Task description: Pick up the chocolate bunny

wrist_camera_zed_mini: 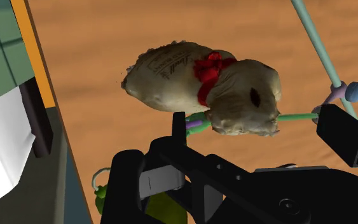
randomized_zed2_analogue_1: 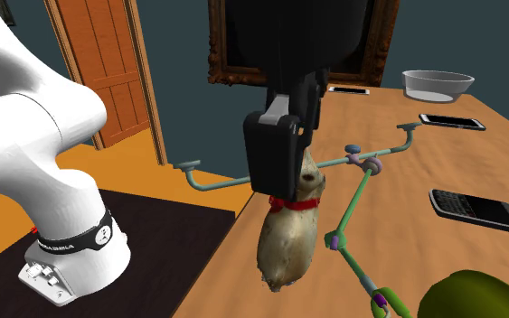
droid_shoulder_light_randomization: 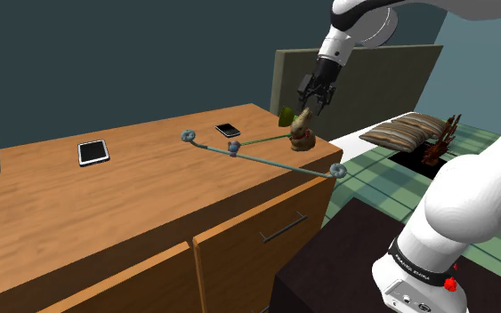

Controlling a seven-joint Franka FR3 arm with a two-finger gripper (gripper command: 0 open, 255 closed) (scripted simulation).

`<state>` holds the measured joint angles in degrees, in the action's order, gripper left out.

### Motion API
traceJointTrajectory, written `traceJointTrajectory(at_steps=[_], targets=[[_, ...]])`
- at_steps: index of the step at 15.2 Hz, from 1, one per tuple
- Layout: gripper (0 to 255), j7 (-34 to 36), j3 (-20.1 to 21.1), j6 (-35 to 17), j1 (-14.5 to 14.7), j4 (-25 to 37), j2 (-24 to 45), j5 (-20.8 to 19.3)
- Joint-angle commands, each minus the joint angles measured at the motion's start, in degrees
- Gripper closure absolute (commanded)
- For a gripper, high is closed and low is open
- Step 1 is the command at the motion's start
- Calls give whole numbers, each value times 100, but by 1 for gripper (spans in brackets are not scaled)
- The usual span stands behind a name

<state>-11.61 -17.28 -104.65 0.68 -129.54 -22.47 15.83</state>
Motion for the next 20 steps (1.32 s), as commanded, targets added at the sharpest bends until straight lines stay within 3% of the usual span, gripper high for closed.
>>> traceJointTrajectory(at_steps=[1, 3, 4, 13, 20], targets=[[0, -60, -19, -116, -5, -102, 26, 10], [0, -59, -19, -116, -5, -102, 26, 10], [255, -59, -19, -113, -5, -95, 29, 10], [255, -60, -18, -116, -6, -102, 26, 10], [255, 121, 4, 388, -1, 377, -31, -29]])
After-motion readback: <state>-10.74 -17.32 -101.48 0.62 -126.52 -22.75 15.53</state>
